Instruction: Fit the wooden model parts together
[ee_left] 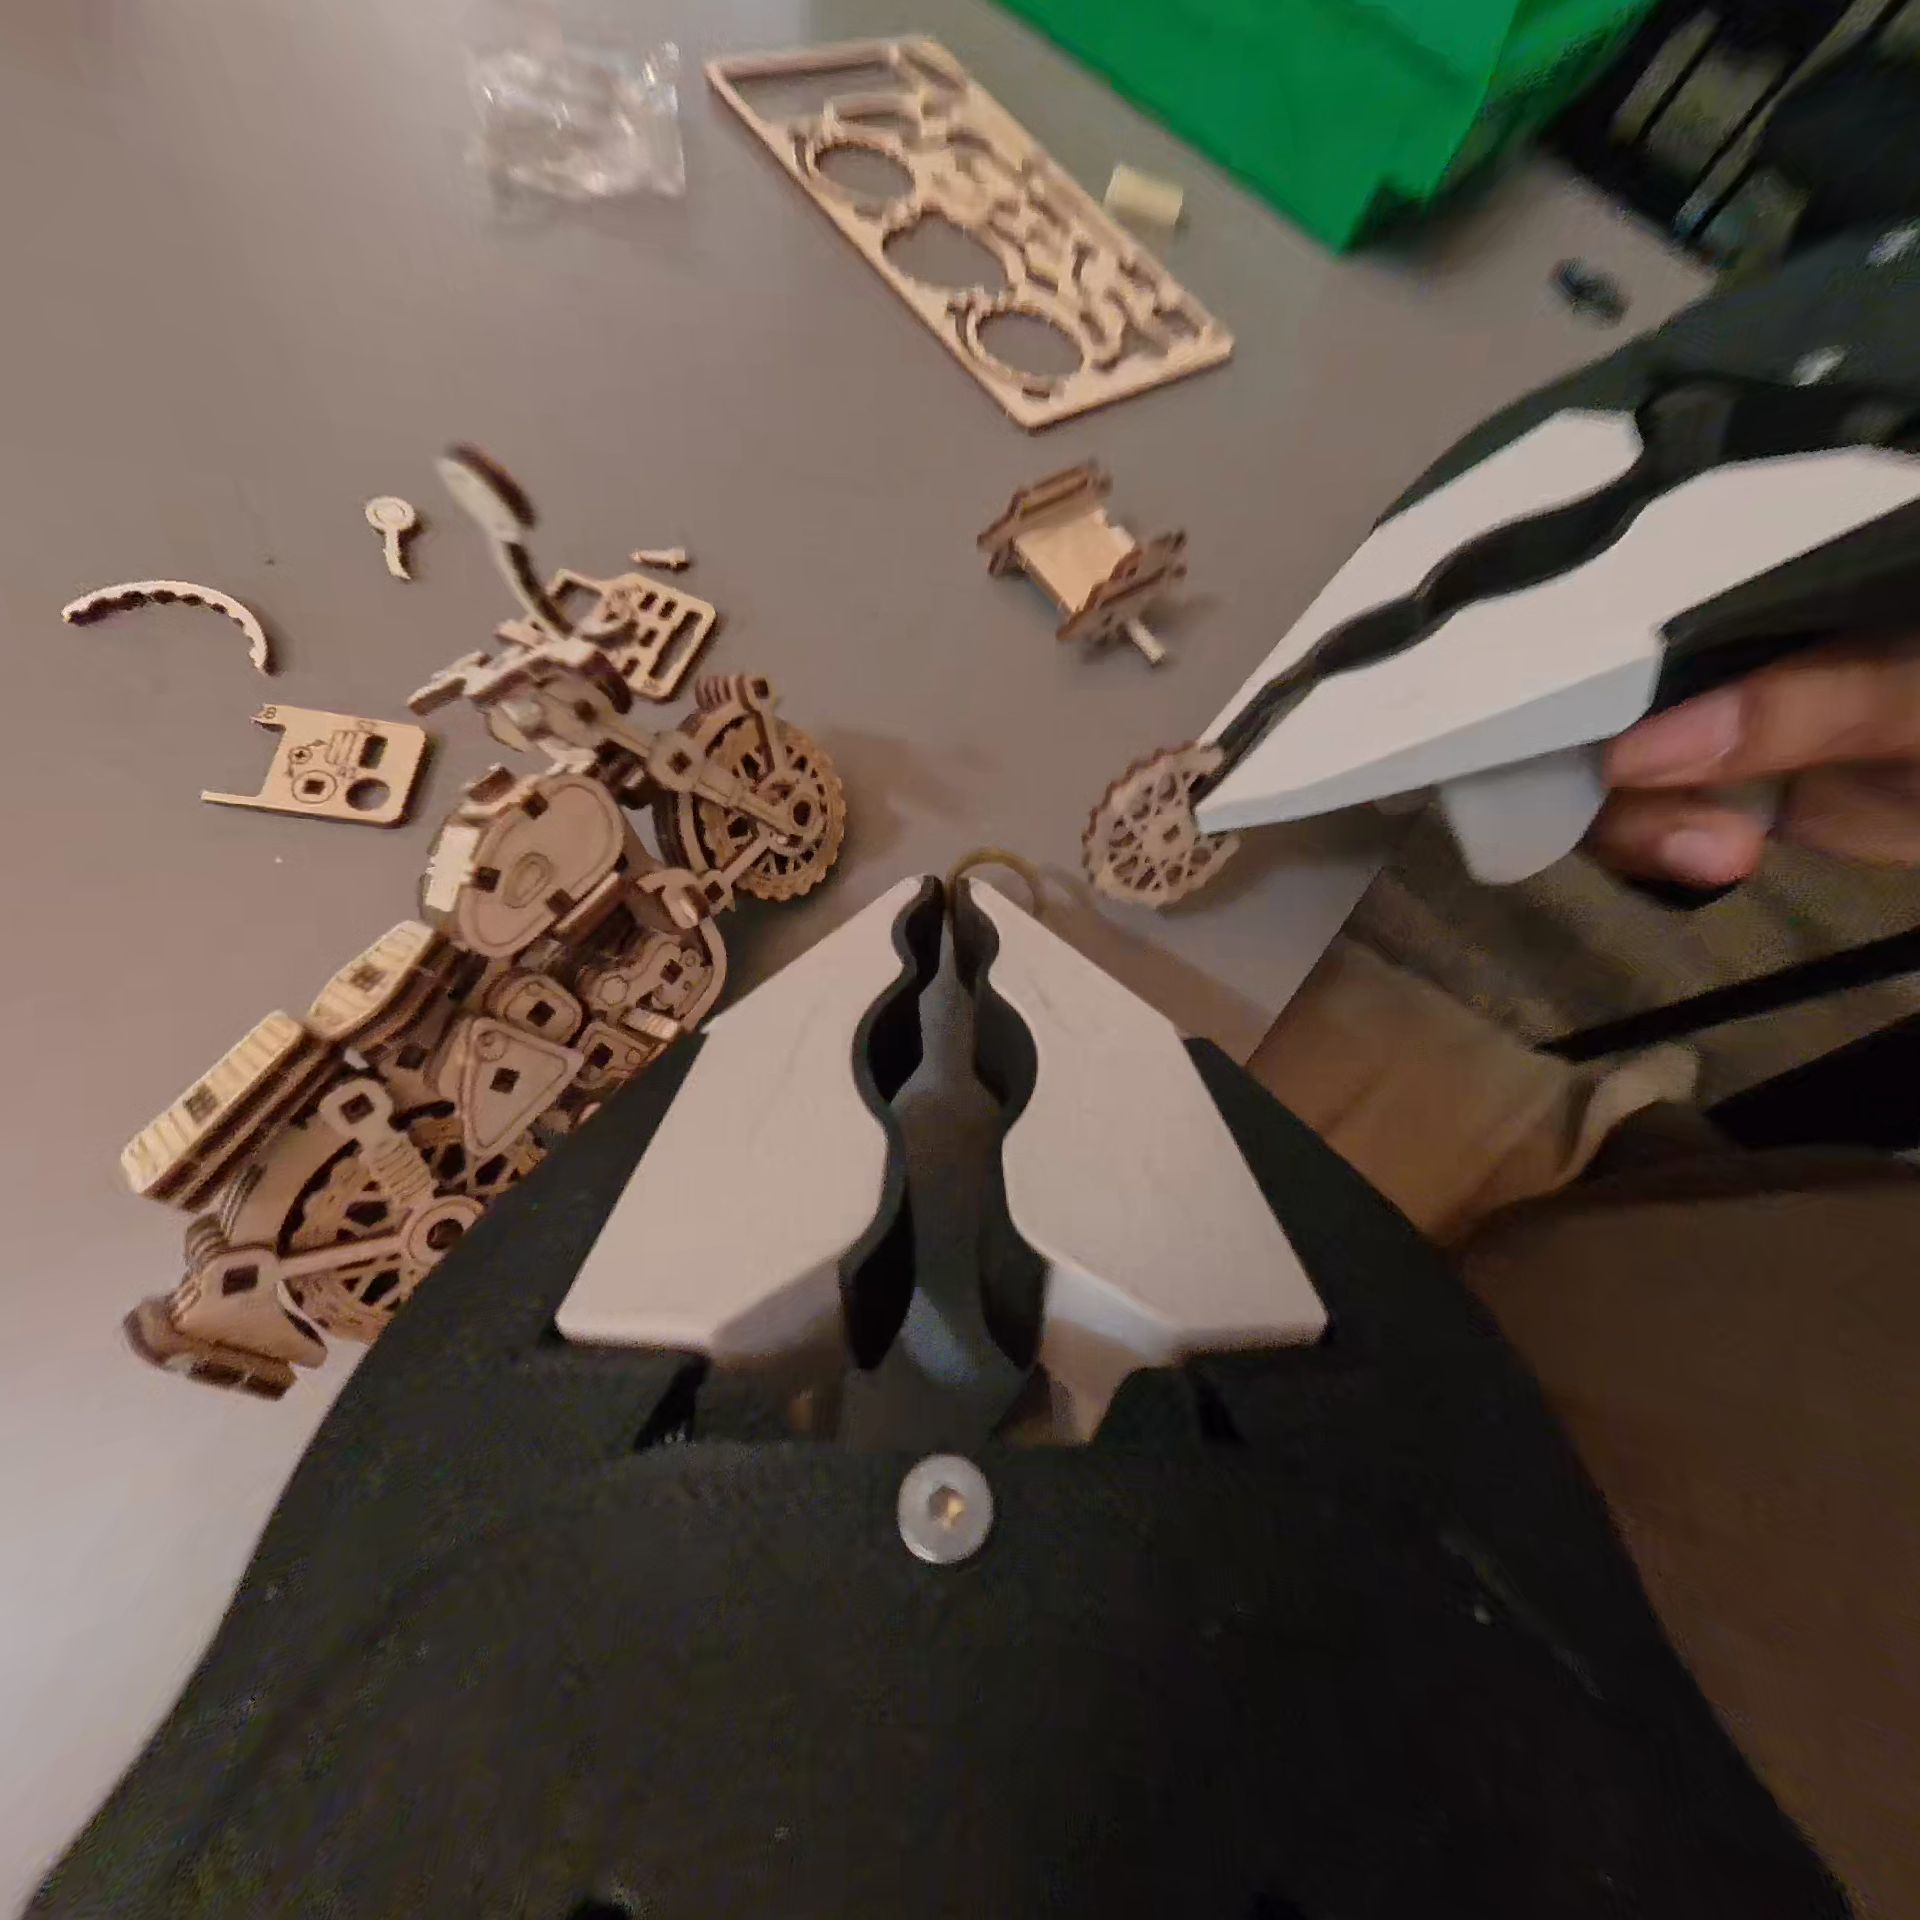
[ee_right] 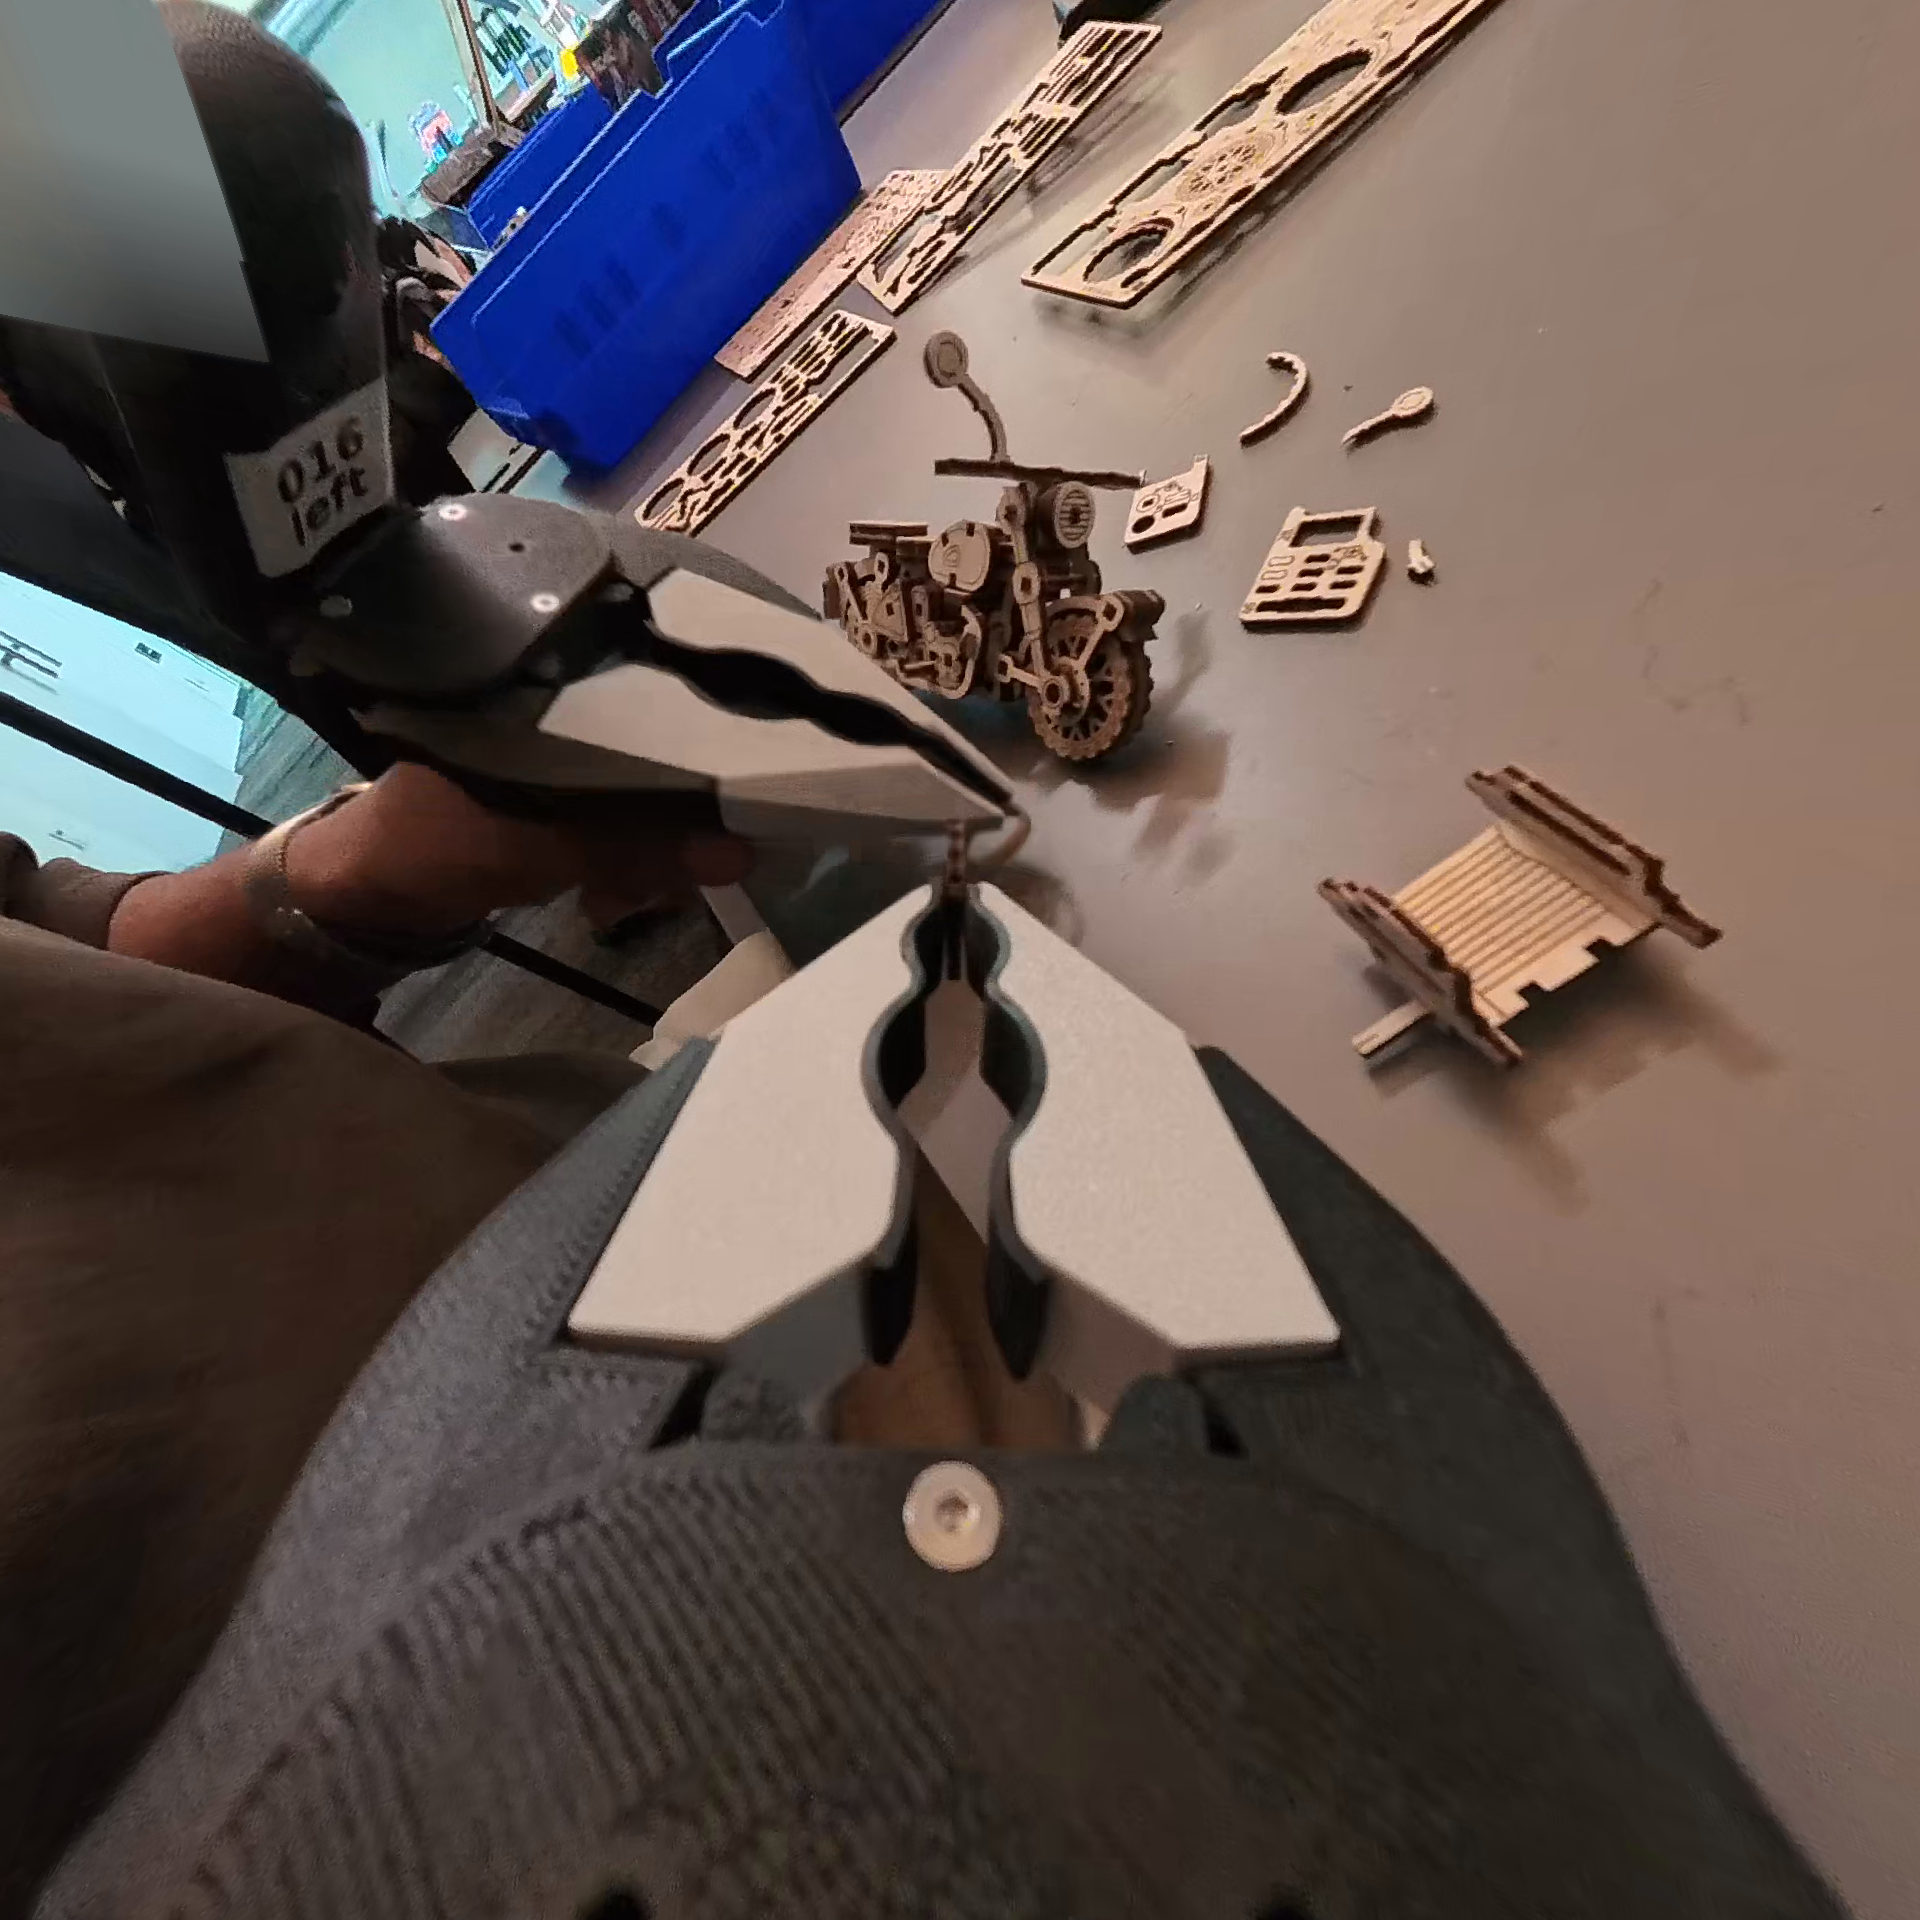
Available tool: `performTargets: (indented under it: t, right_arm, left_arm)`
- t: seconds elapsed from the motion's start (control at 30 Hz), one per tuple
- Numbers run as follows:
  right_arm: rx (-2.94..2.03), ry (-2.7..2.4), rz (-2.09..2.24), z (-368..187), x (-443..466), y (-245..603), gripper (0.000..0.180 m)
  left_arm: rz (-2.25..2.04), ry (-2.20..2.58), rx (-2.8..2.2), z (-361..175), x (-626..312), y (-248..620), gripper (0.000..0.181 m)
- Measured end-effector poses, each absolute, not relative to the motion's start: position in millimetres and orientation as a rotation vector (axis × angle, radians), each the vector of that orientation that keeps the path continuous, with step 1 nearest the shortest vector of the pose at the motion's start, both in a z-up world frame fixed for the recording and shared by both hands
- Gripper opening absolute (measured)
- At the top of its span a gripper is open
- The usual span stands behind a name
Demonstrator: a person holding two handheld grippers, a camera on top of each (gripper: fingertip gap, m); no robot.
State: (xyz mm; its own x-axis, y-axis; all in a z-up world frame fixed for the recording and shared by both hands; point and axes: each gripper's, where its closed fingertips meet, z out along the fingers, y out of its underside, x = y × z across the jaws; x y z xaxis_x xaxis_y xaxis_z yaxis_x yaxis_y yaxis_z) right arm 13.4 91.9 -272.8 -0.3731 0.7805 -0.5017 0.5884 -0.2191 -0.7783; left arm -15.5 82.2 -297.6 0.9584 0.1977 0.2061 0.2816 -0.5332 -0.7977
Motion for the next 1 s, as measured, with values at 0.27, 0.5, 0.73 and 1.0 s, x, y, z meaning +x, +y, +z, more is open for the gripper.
performTargets:
  t: [0.27,0.5,0.73,1.0]
  right_arm:
    - [-1.553,-1.897,1.581,-271.8,14.7,86.5,0.002]
    - [-1.498,-1.898,1.623,-264.7,16.0,81.4,0.002]
    - [-1.497,-1.896,1.632,-264.0,16.4,82.5,0.002]
    - [-1.49,-1.904,1.646,-263.2,17.4,82.3,0.002]
  left_arm:
    - [-0.367,-0.348,-1.901,-262.0,-3.1,82.2,0.0]
    - [-0.386,-0.277,-1.884,-257.1,9.0,84.4,0.0]
    - [-0.359,-0.266,-1.889,-258.0,6.8,84.0,0.0]
    - [-0.38,-0.21,-1.896,-259.3,10.1,82.7,0.001]
